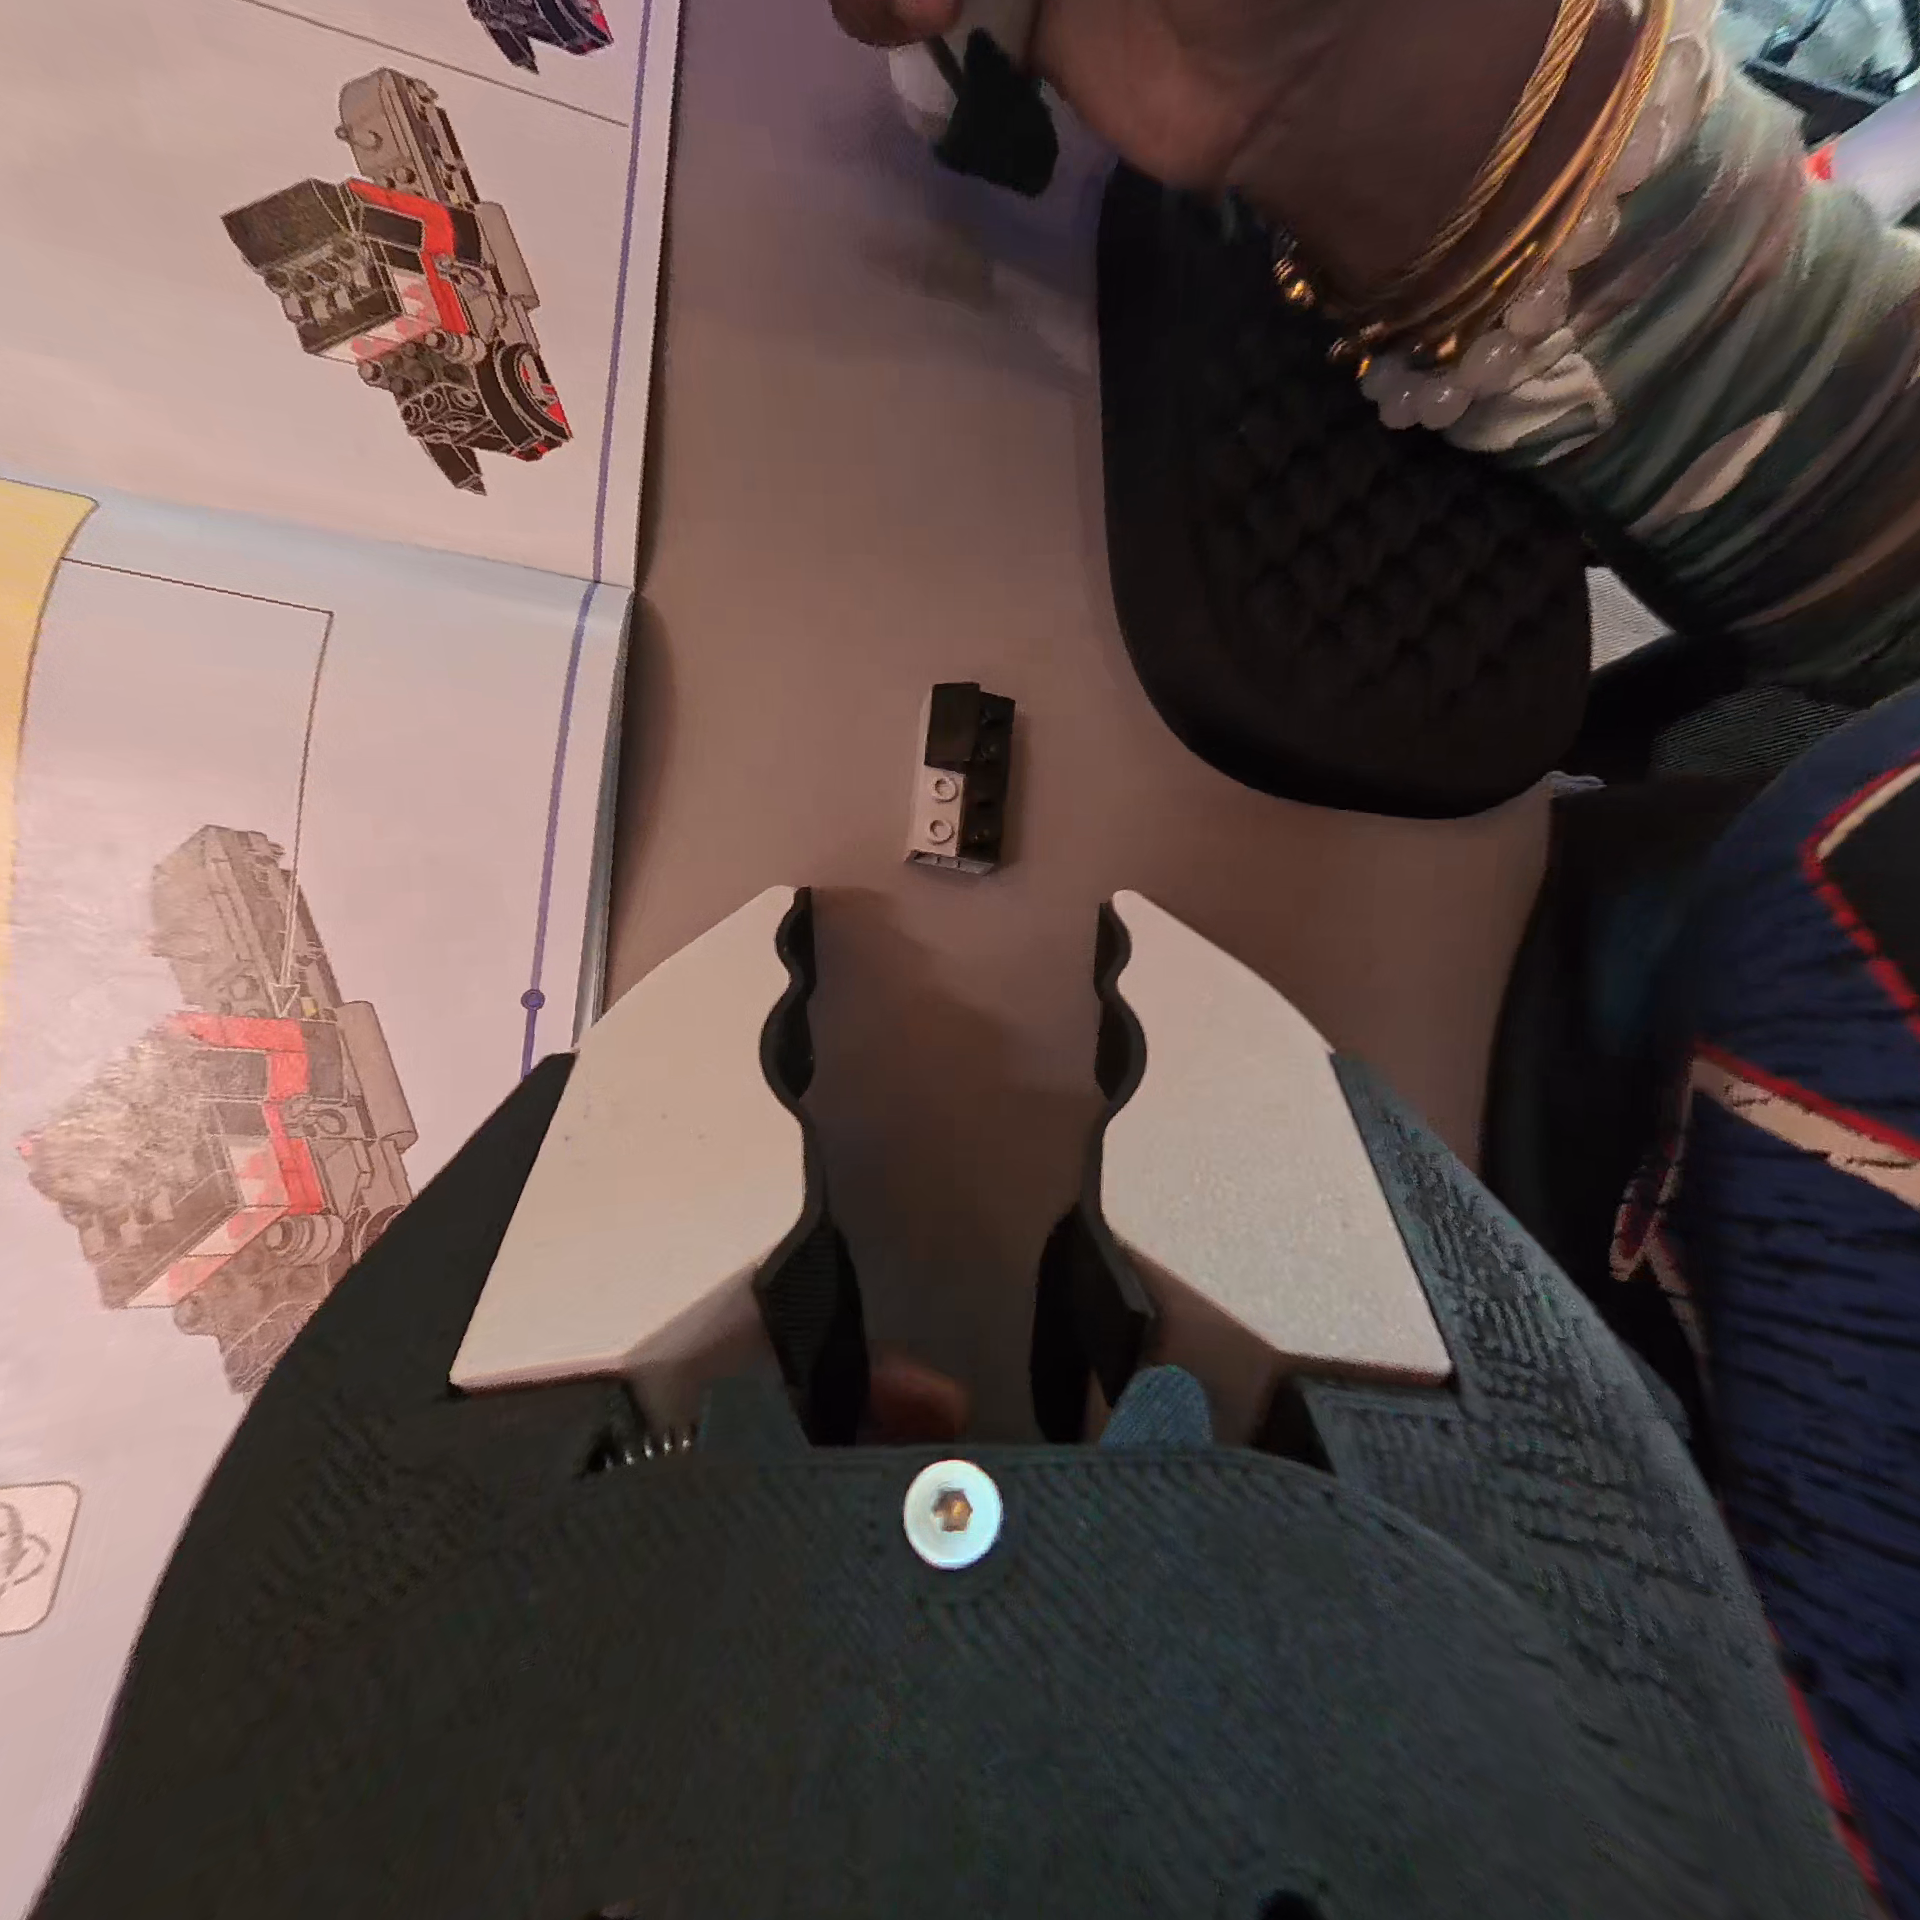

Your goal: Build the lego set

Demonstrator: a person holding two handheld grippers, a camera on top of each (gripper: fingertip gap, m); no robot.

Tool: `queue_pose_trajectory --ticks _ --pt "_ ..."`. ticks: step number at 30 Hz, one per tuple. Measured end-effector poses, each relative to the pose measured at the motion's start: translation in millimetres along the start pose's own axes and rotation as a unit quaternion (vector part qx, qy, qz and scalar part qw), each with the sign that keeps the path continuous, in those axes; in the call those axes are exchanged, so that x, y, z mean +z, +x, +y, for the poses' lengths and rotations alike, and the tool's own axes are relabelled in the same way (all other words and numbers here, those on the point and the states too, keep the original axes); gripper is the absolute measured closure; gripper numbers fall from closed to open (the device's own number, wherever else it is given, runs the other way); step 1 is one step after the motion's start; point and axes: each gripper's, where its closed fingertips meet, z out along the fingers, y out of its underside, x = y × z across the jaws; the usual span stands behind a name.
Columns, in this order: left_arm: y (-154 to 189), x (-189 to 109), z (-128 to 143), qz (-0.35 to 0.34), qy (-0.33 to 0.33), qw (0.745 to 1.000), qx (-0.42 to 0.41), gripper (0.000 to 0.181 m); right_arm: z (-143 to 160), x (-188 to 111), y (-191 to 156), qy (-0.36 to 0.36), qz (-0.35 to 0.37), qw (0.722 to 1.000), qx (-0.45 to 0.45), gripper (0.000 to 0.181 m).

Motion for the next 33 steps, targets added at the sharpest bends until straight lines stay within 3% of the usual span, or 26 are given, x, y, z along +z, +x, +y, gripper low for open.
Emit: queue_pose_trajectory --ticks 7,12,18,28,33 --pt "8.2 -1.1 2.4 0.038 0.0 0.999 0.005 0.13 19.0 3.2 7.2 -0.066 0.021 0.997 -0.044 0.159" --pt "7.5 -3.7 2.8 0.065 0.011 0.997 -0.032 0.14 29.4 4.0 11.6 -0.092 0.028 0.992 -0.079 0.159" --pt "8.5 -3.8 3.6 0.071 0.012 0.997 -0.033 0.141 36.2 2.9 18.4 -0.105 0.033 0.99 -0.092 0.157" --pt "8.4 -2.1 5.1 0.043 0.008 0.999 -0.001 0.141 25.8 -6.6 37.8 -0.062 0.068 0.993 -0.074 0.156" --pt "11.4 0.0 7.7 0.015 -0.005 0.998 0.054 0.134 22.9 -8.6 44.9 -0.051 0.086 0.993 -0.058 0.156"
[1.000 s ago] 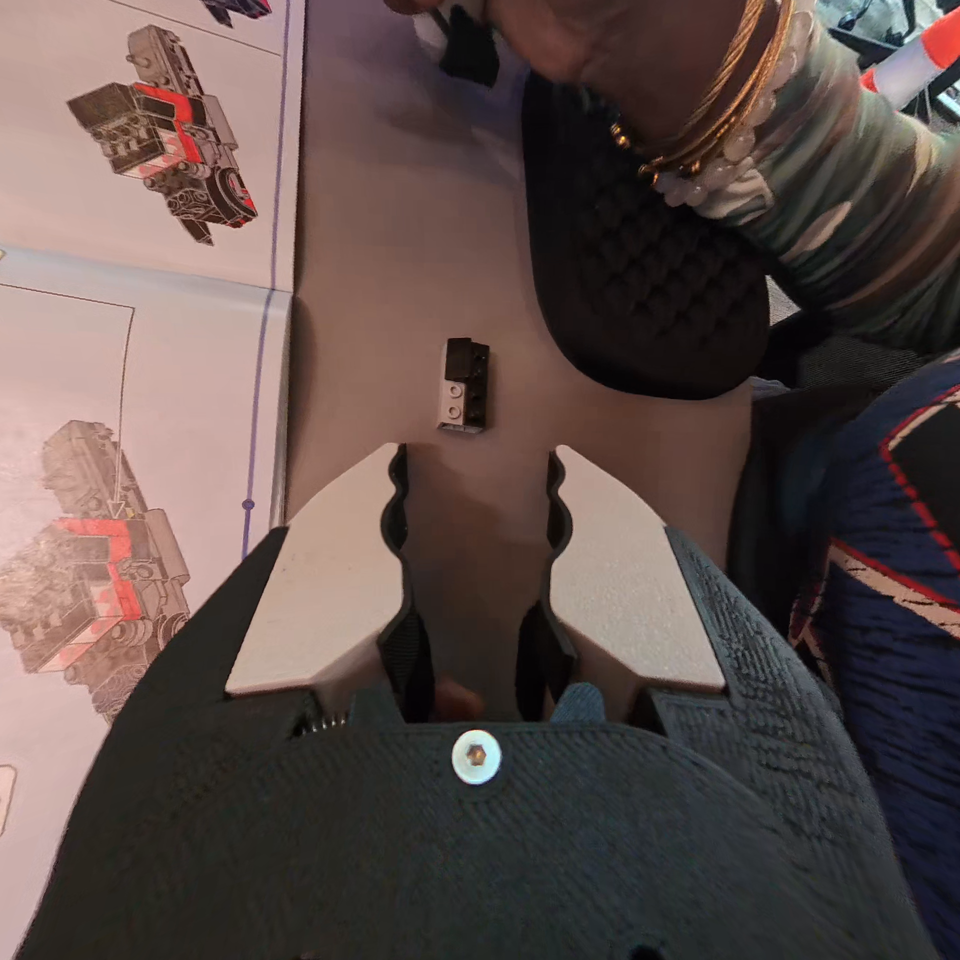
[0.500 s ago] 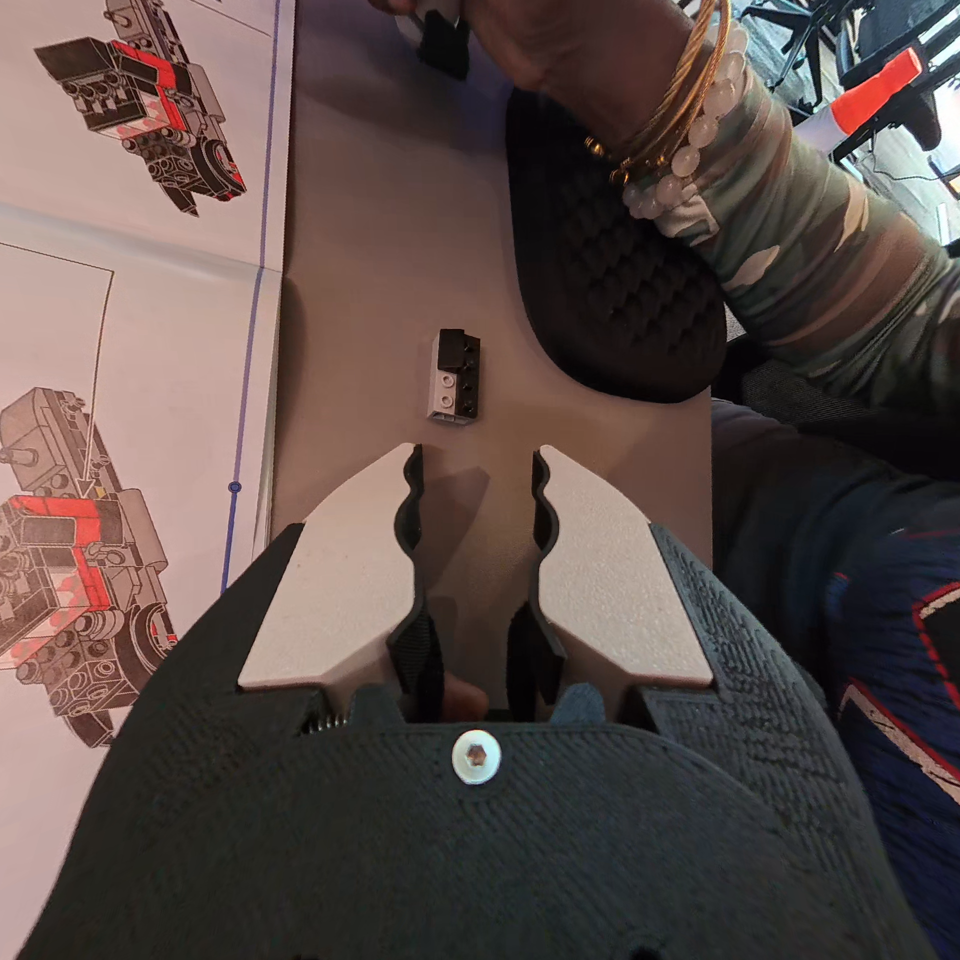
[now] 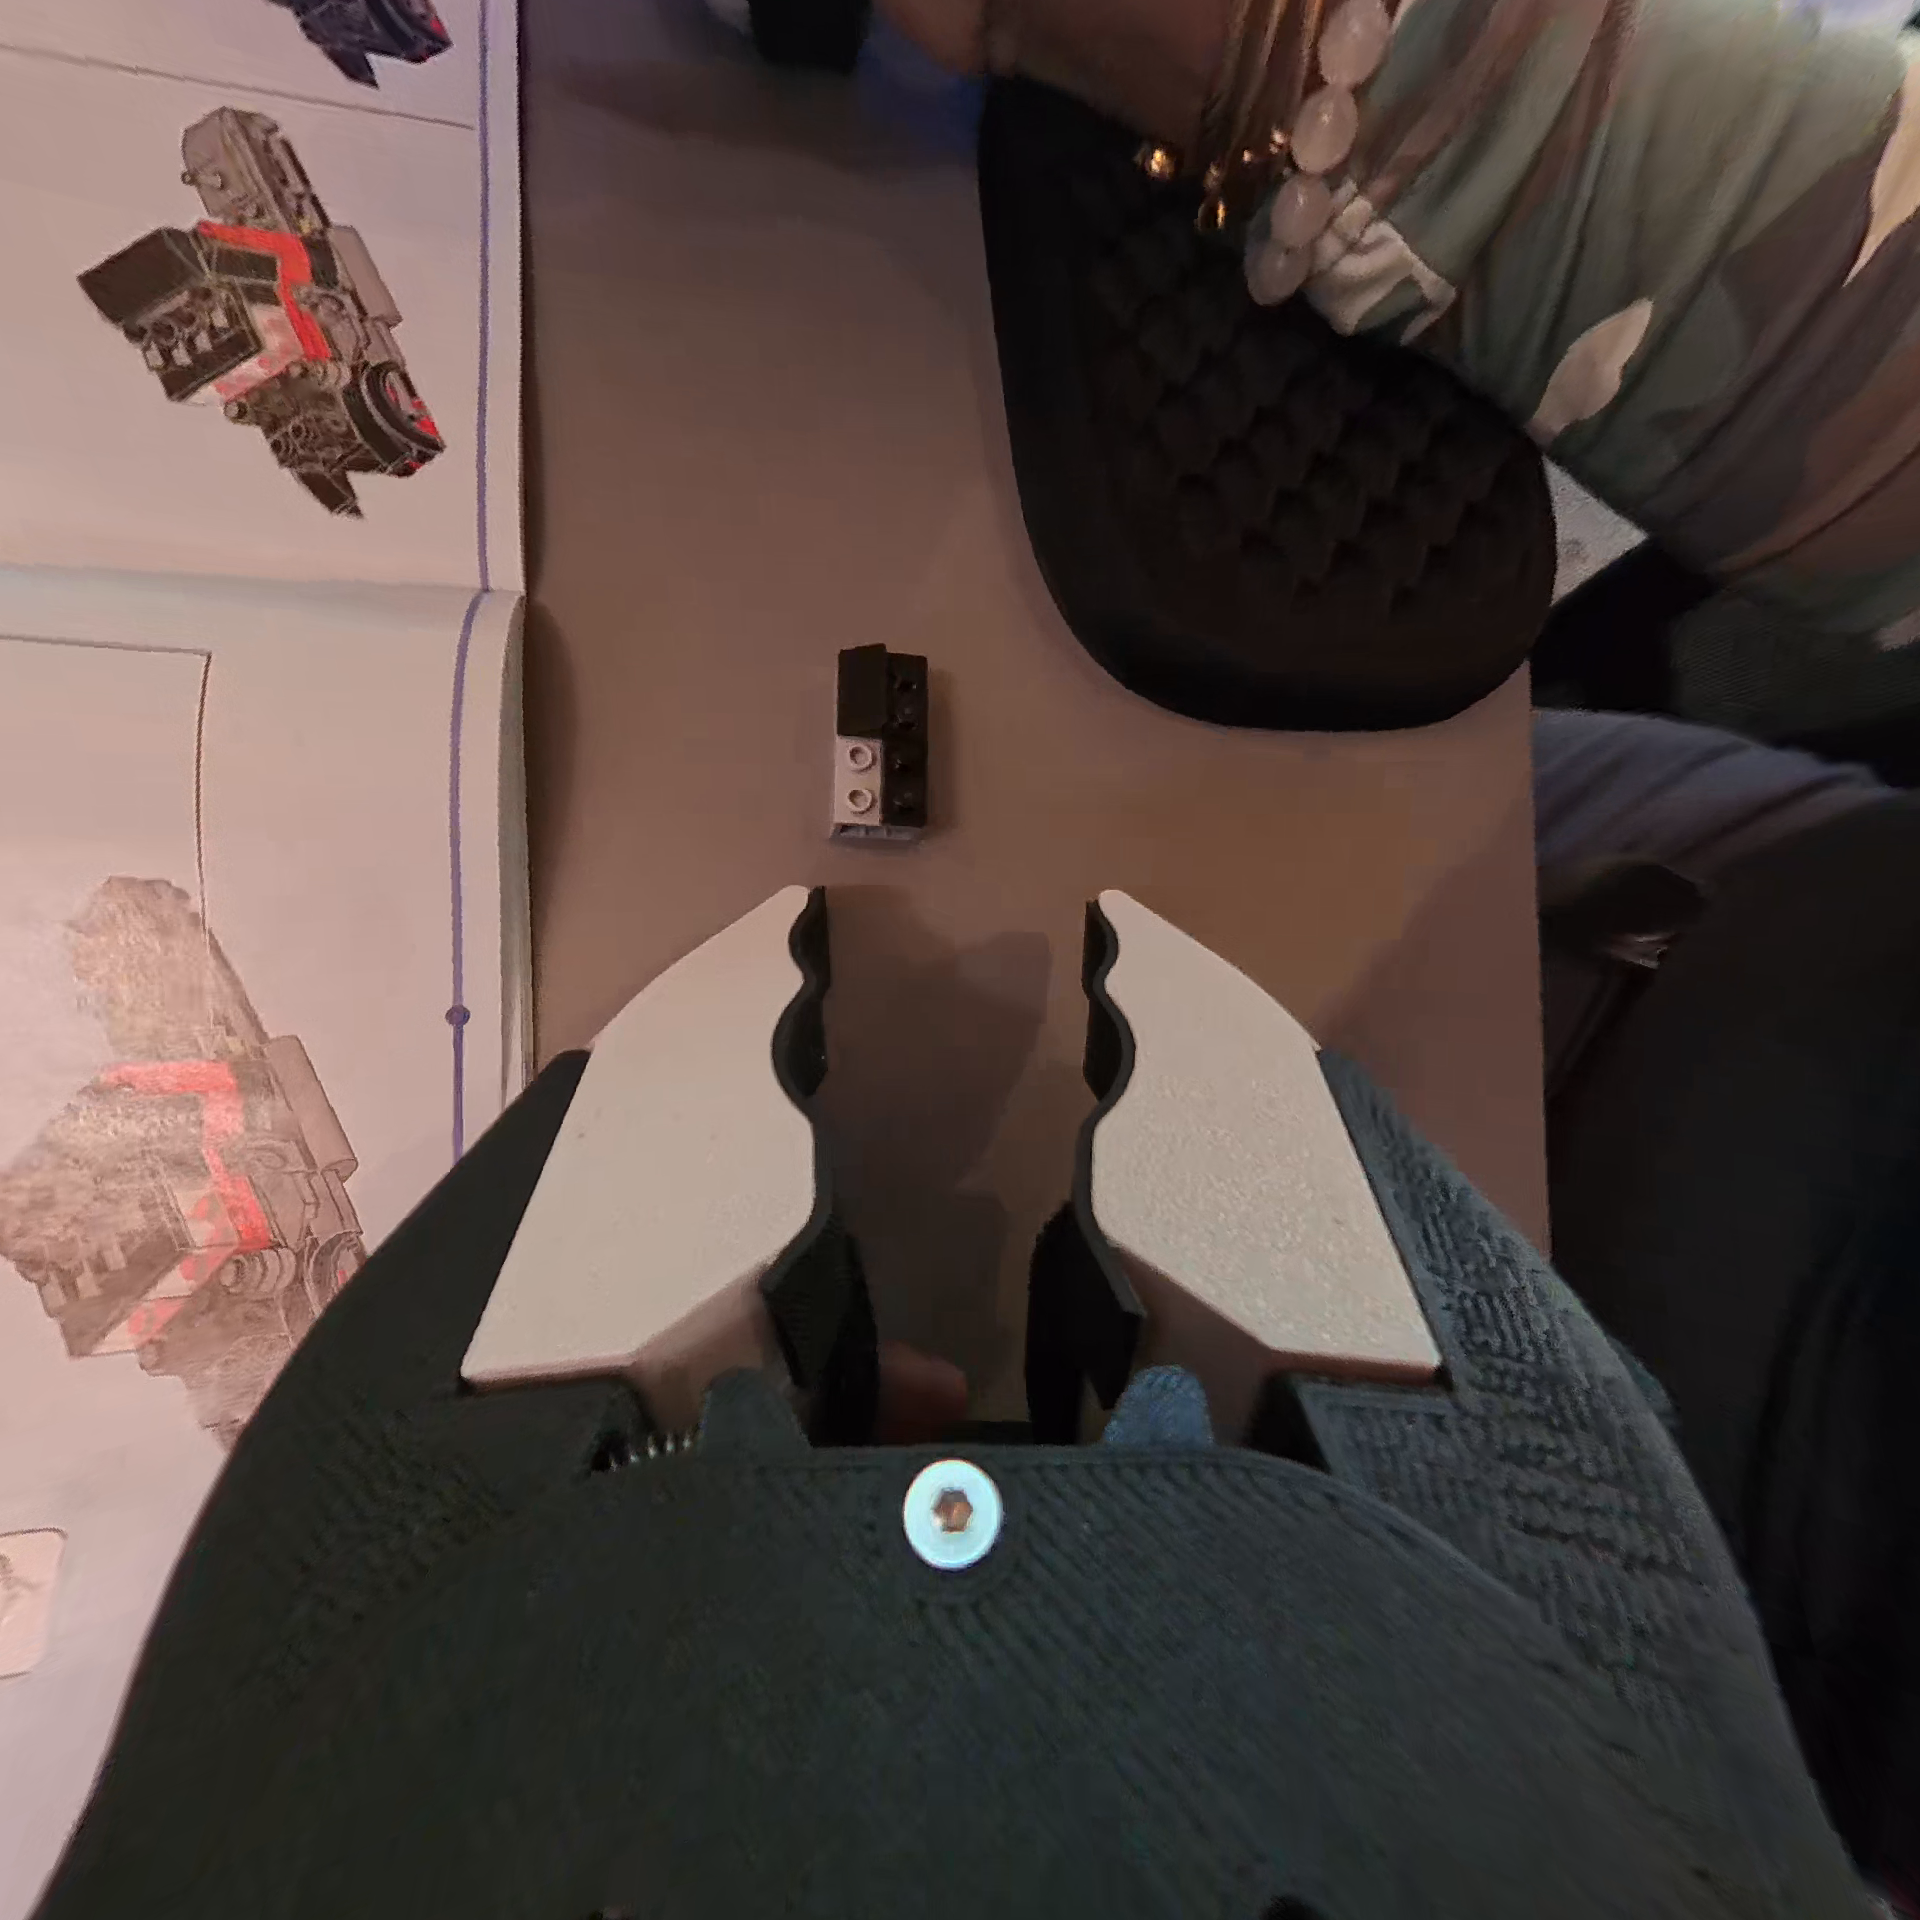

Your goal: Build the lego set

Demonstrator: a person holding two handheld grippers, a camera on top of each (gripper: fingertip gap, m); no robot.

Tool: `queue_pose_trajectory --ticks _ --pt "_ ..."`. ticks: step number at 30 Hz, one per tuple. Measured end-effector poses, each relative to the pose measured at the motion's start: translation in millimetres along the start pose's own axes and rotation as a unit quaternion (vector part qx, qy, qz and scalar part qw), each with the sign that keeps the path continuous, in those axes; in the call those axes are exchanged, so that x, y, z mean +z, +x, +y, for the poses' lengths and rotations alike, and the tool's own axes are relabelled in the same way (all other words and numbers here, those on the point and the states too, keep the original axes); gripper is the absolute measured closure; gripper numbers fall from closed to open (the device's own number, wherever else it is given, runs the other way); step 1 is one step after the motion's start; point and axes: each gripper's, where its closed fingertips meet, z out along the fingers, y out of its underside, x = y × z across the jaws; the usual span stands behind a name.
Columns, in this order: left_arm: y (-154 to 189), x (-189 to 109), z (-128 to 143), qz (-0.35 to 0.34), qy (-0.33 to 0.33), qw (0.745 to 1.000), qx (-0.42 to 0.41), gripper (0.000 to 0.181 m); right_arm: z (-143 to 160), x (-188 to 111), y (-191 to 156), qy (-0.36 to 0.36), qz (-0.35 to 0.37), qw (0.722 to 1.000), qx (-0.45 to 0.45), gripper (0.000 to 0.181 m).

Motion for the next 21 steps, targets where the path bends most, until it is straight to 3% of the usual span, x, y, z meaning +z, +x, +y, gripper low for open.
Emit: queue_pose_trajectory --ticks 6,21 --pt "1.2 3.0 2.2 -0.03 -0.017 0.998 0.051 0.13 4.0 2.7 -5.6 -0.018 -0.006 1.0 -0.02 0.154" --pt "1.9 2.2 1.0 -0.014 -0.011 0.999 0.034 0.13 23.4 11.6 -19.8 -0.087 -0.037 0.993 -0.074 0.152"
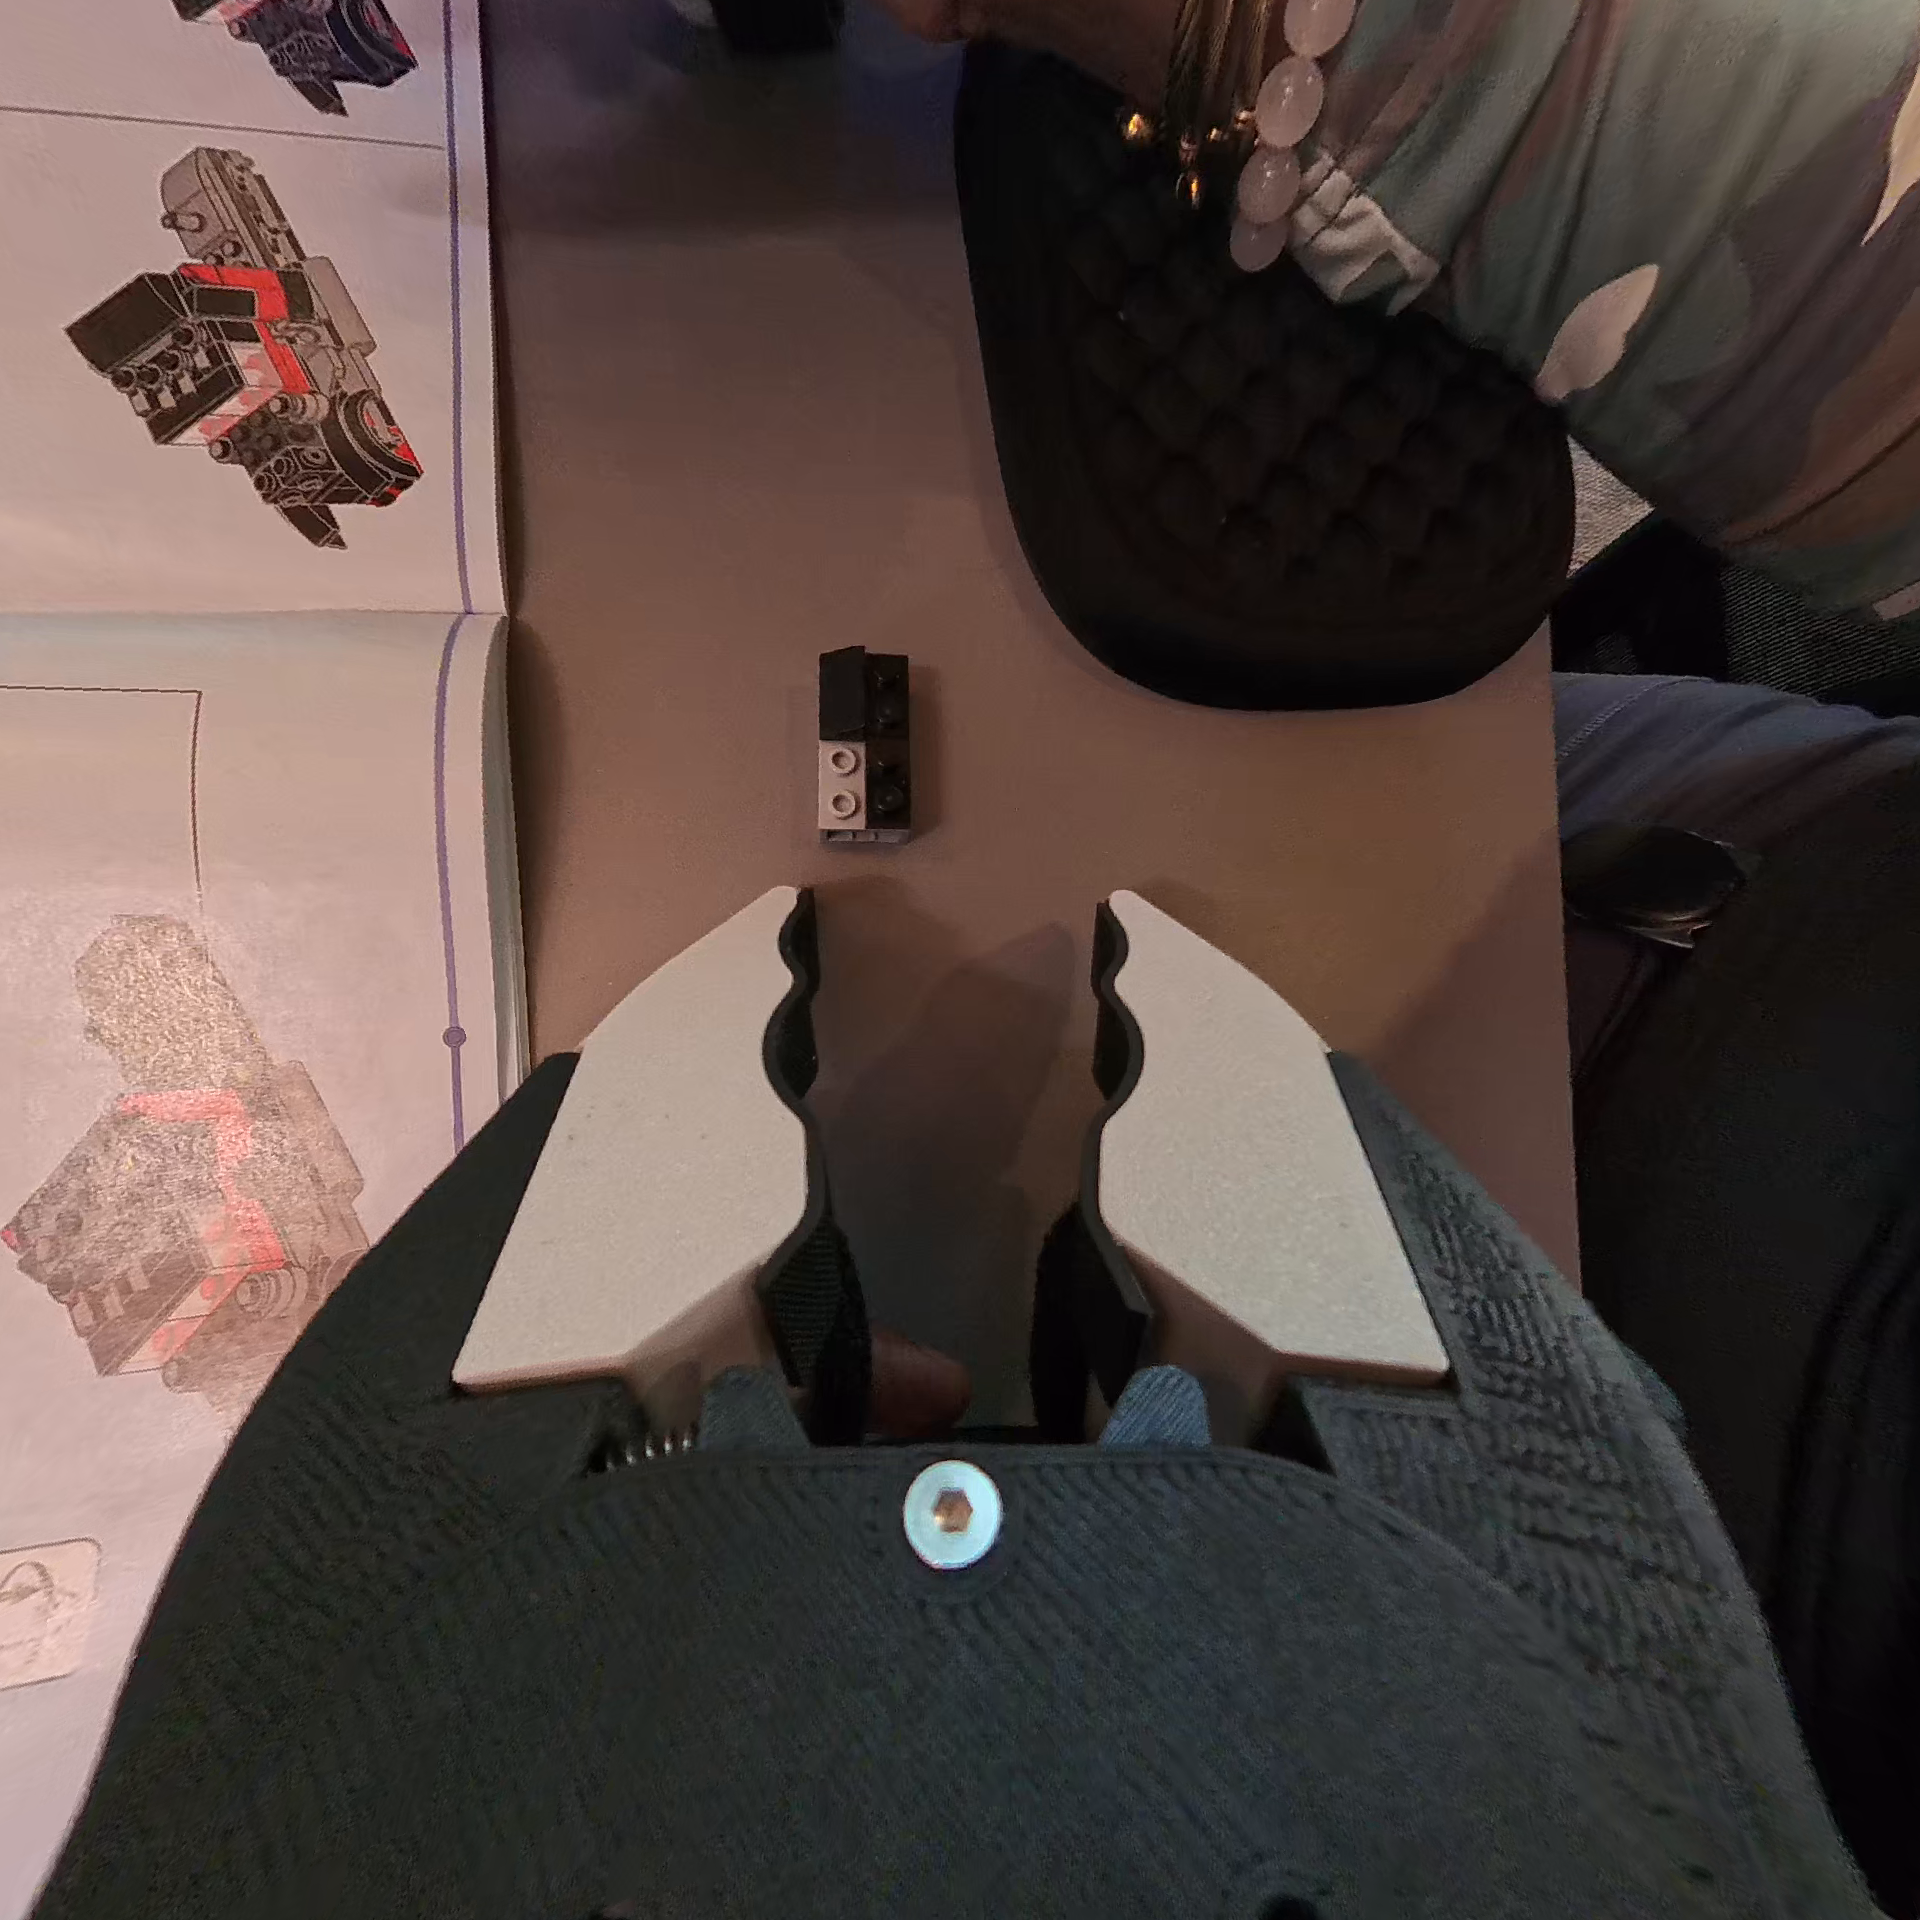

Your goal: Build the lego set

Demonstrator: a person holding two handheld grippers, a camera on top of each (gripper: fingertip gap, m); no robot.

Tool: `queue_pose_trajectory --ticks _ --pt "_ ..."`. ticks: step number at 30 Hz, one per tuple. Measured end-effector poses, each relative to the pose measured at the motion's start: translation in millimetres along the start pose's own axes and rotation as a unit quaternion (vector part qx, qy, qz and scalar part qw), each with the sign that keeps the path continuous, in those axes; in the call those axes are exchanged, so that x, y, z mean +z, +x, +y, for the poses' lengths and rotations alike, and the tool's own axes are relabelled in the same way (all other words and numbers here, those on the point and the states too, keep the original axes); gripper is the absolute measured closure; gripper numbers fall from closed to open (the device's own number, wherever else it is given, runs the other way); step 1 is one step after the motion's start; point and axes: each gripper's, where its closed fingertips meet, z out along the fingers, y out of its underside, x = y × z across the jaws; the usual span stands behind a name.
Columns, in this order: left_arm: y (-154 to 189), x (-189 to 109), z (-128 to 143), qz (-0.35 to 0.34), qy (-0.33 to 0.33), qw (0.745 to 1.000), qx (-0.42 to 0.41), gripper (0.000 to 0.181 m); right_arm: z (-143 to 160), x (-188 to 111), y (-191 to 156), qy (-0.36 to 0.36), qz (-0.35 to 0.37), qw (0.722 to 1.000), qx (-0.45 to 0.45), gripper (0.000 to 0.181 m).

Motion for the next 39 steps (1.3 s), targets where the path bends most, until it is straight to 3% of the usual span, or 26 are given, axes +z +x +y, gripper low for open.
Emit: queue_pose_trajectory --ticks 22,39 --pt "0.1 -0.9 -0.7 0.01 0.004 1.0 -0.013 0.13 6.6 -4.8 9.1 -0.018 0.029 0.999 0.003 0.152" --pt "4.1 -2.4 -1.3 0.041 0.011 0.999 -0.025 0.127 -6.9 -10.7 16.3 0.044 0.009 0.998 0.052 0.148"
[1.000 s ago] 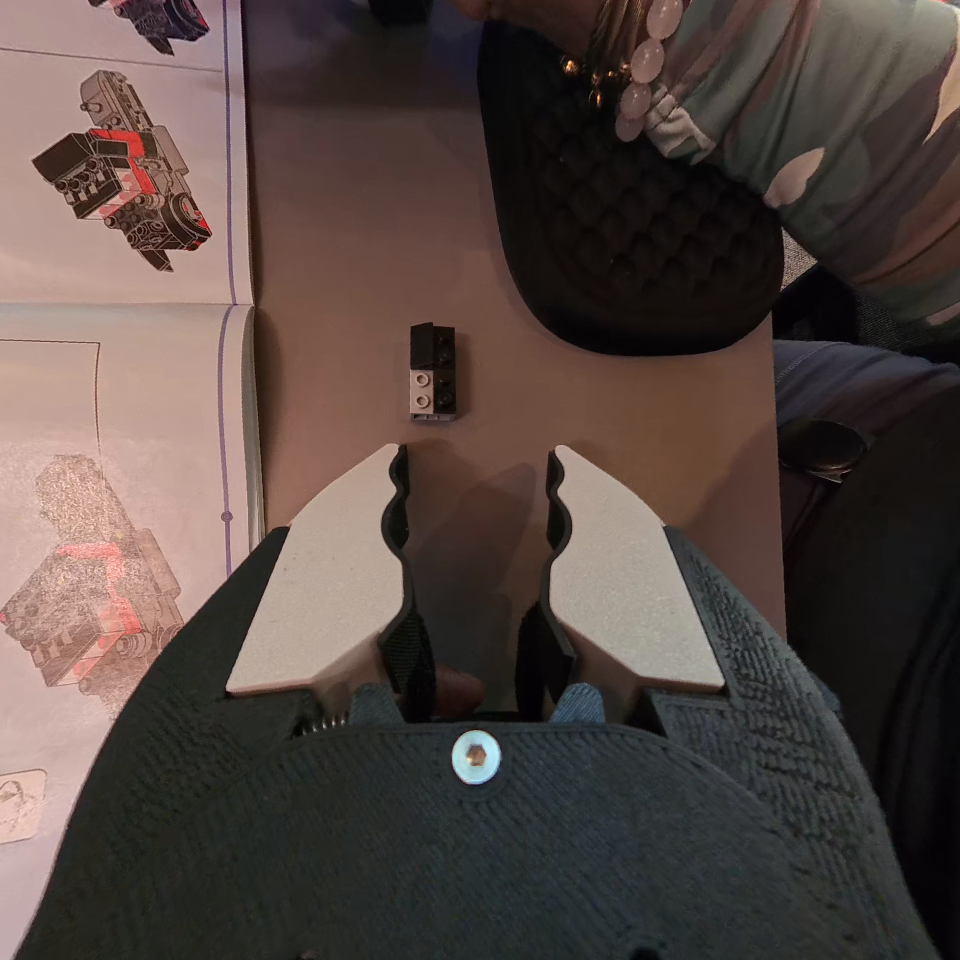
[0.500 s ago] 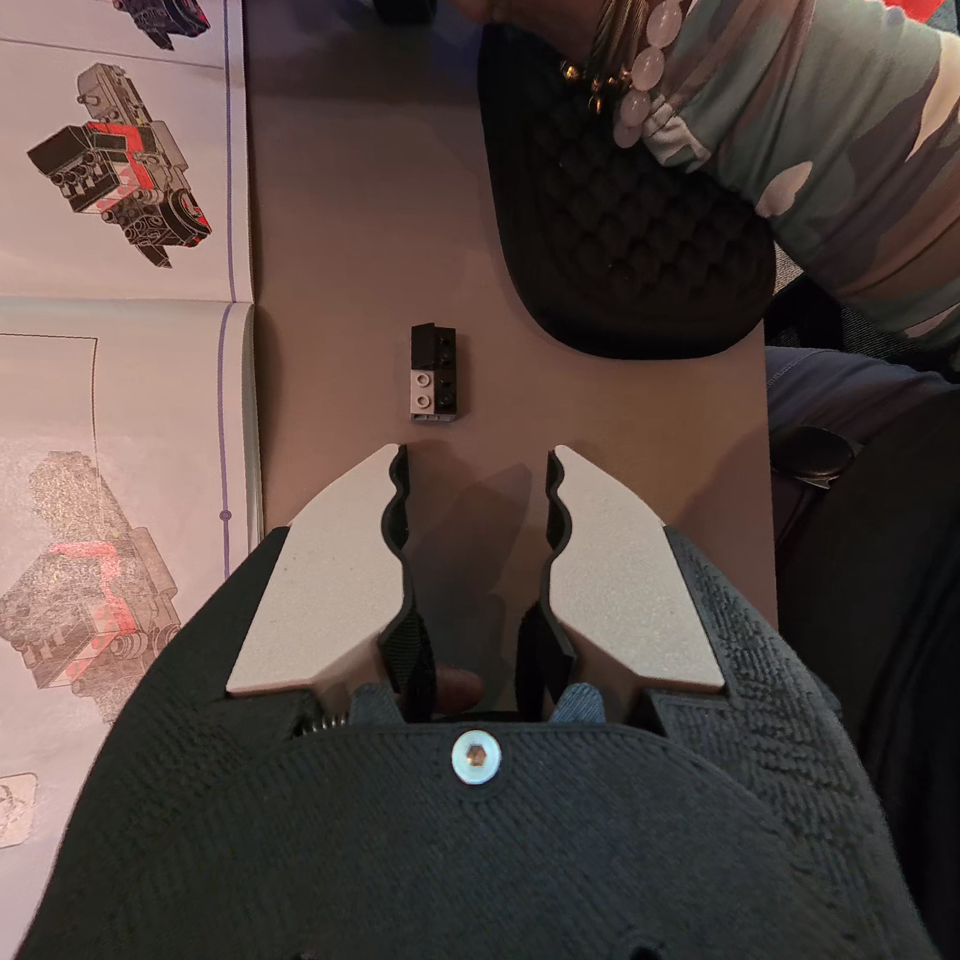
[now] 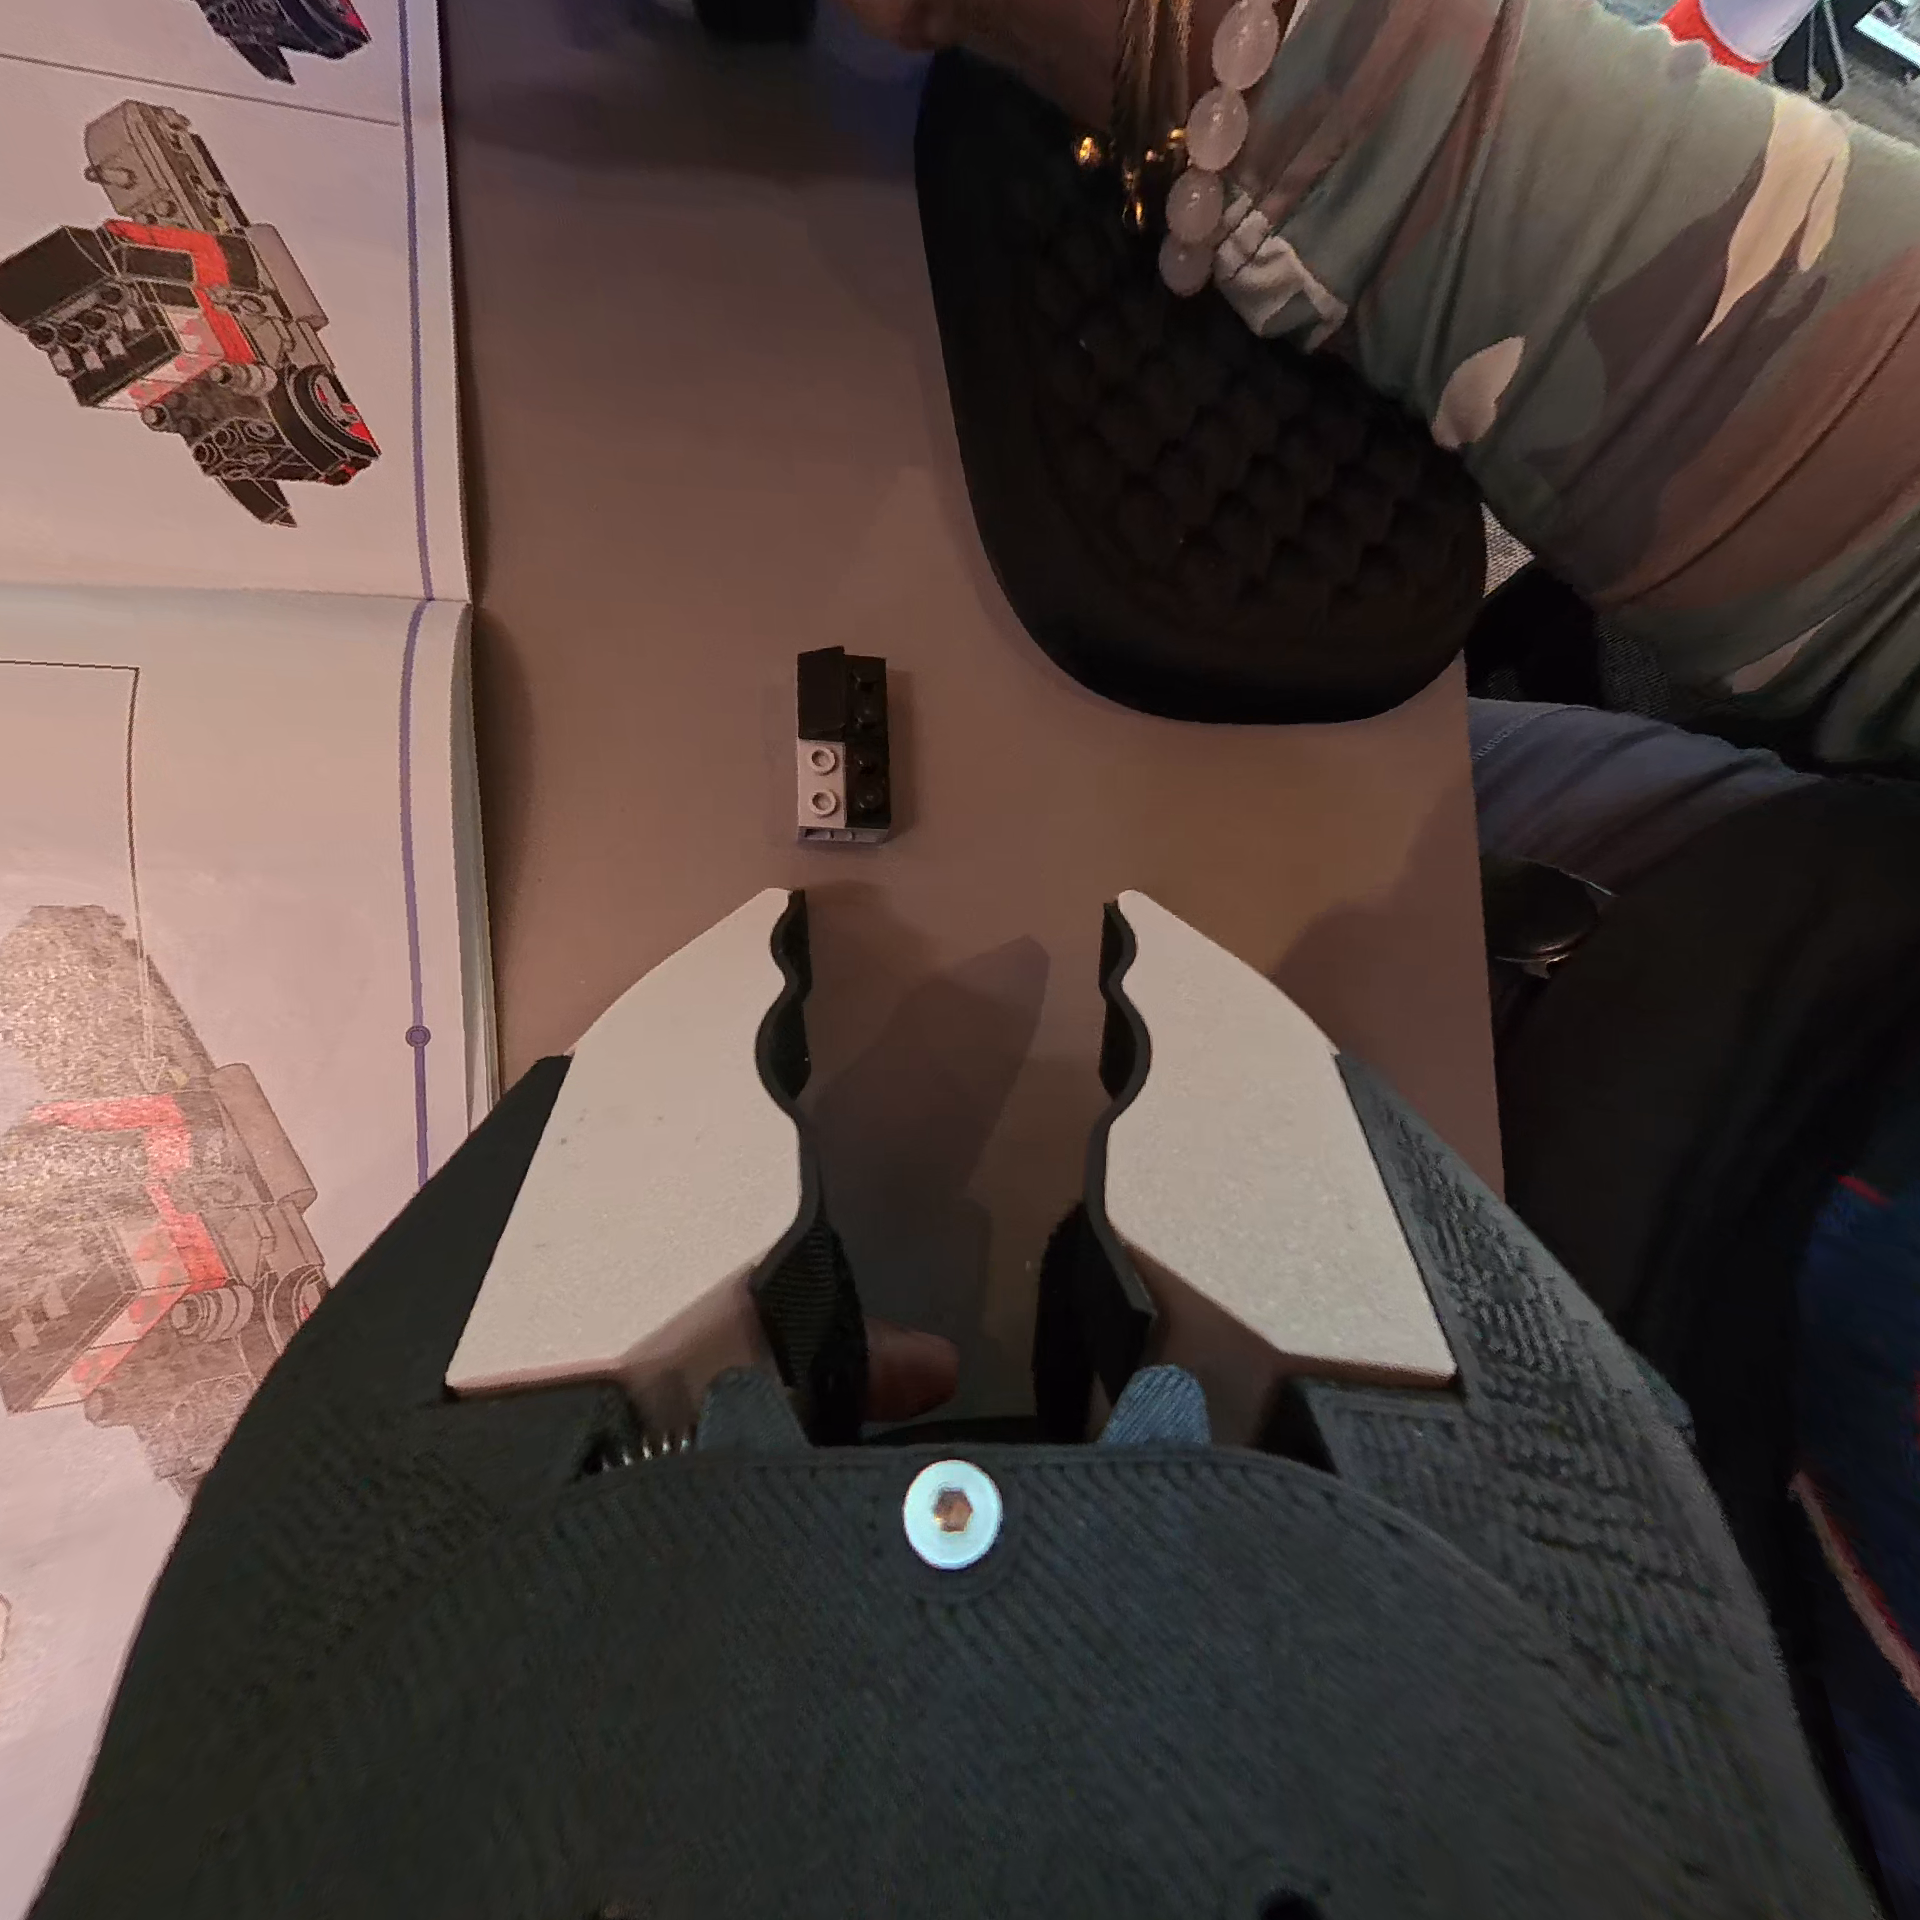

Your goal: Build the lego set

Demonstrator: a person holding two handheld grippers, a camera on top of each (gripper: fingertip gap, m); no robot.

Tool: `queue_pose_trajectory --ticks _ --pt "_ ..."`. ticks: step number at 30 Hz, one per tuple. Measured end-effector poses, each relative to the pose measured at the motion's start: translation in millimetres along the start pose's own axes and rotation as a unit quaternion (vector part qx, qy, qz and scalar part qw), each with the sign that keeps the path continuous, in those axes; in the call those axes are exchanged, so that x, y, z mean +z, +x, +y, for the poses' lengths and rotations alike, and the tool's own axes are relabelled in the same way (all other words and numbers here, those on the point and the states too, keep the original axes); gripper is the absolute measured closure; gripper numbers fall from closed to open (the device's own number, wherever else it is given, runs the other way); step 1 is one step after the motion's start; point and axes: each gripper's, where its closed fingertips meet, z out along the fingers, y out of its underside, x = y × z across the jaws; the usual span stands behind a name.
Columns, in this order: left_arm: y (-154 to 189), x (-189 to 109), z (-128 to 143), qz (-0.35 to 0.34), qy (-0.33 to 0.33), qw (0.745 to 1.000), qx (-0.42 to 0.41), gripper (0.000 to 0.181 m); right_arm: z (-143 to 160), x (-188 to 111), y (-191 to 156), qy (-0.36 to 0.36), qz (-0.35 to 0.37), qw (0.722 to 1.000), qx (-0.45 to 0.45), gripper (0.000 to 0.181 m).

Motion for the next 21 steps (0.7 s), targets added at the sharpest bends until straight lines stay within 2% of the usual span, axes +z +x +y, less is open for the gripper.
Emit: queue_pose_trajectory --ticks 21 --pt "0.7 -1.5 -0.5 0.013 0.008 1.0 -0.015 0.125 4.2 3.3 4.0 -0.014 0.007 1.0 -0.019 0.147"
